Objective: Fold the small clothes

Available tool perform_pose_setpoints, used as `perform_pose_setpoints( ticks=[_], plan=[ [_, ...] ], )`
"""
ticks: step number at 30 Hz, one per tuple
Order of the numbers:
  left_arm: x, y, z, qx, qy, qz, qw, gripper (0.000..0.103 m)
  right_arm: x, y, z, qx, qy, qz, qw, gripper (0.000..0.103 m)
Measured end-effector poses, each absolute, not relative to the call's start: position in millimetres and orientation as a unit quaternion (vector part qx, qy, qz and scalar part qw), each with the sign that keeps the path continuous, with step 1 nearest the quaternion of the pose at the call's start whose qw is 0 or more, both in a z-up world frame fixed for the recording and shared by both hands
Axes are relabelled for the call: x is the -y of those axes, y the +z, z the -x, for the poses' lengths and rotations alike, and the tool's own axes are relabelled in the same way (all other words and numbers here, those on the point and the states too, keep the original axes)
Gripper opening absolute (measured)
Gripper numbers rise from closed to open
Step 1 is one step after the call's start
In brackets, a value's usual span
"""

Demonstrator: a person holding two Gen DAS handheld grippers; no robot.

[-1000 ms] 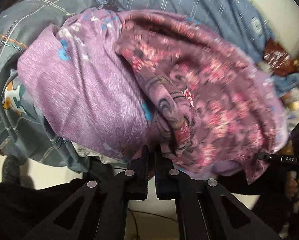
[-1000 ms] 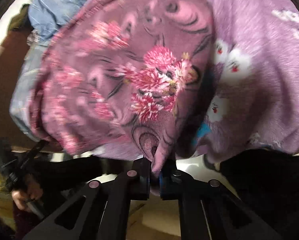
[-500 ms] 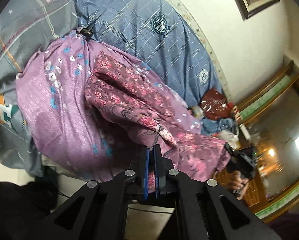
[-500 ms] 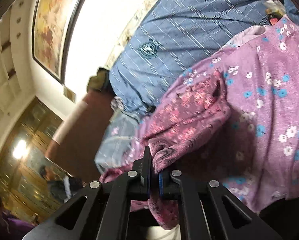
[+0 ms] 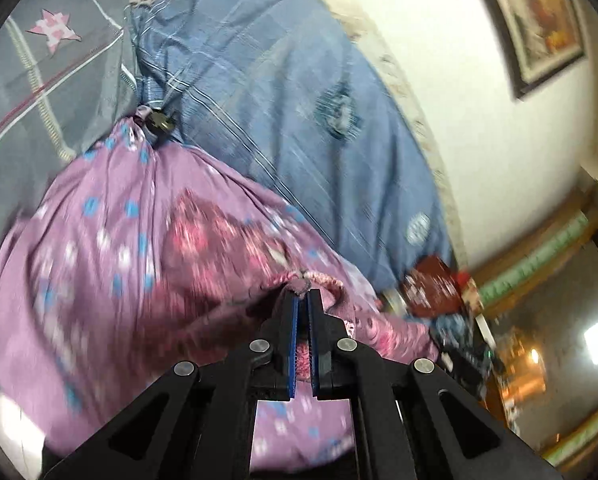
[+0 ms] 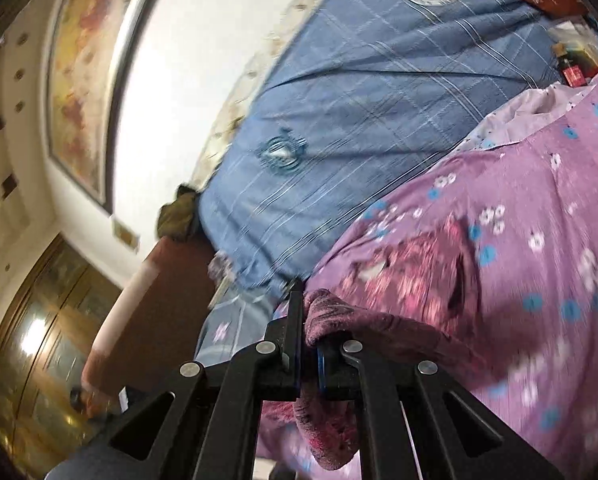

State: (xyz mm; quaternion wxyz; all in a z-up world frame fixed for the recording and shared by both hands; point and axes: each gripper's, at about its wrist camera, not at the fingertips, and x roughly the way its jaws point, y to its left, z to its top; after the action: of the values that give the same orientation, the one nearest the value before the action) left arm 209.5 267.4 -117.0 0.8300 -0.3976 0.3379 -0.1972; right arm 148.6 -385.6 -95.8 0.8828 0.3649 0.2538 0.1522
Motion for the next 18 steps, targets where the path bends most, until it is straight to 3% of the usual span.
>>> perform_pose_setpoints(
  ticks=[4, 6, 8, 9, 10, 11, 14, 15, 17, 18],
  plan=[
    [-267, -144, -288, -0.339, -0.129, 0.399, 0.842, 0.004, 404, -134, -223, -0.273, 0.094, -0.384, 0.877, 0.005],
    [-268, -165, -315, -0.337, -0.093, 0.403, 0.846, 0.005, 418, -164, -257, -0.297, 0.045, -0.398, 0.866, 0.011],
    [-263, -184, -324, -0.33, -0.051, 0.405, 0.851, 0.006, 432, -188, -274, -0.296, 0.025, -0.428, 0.853, 0.027],
    [-255, -192, -325, -0.328, -0.052, 0.405, 0.852, 0.007, 437, -198, -278, -0.287, 0.015, -0.439, 0.851, 0.054],
    [-249, -196, -325, -0.329, -0.055, 0.403, 0.852, 0.009, 441, -205, -278, -0.273, 0.002, -0.443, 0.854, 0.067],
    [-238, -200, -327, -0.336, -0.055, 0.392, 0.855, 0.012, 442, -208, -279, -0.269, -0.002, -0.44, 0.857, 0.067],
    [-206, -194, -344, -0.353, -0.064, 0.353, 0.864, 0.044, 436, -201, -282, -0.283, 0.011, -0.407, 0.869, 0.067],
    [-199, -191, -347, -0.351, -0.069, 0.342, 0.869, 0.065, 433, -195, -278, -0.274, 0.019, -0.394, 0.877, 0.067],
    [-181, -193, -360, -0.358, -0.075, 0.316, 0.876, 0.078, 429, -187, -271, -0.269, 0.028, -0.38, 0.884, 0.067],
    [-177, -197, -369, -0.365, -0.077, 0.313, 0.874, 0.078, 428, -185, -268, -0.268, 0.032, -0.377, 0.886, 0.067]
  ],
)
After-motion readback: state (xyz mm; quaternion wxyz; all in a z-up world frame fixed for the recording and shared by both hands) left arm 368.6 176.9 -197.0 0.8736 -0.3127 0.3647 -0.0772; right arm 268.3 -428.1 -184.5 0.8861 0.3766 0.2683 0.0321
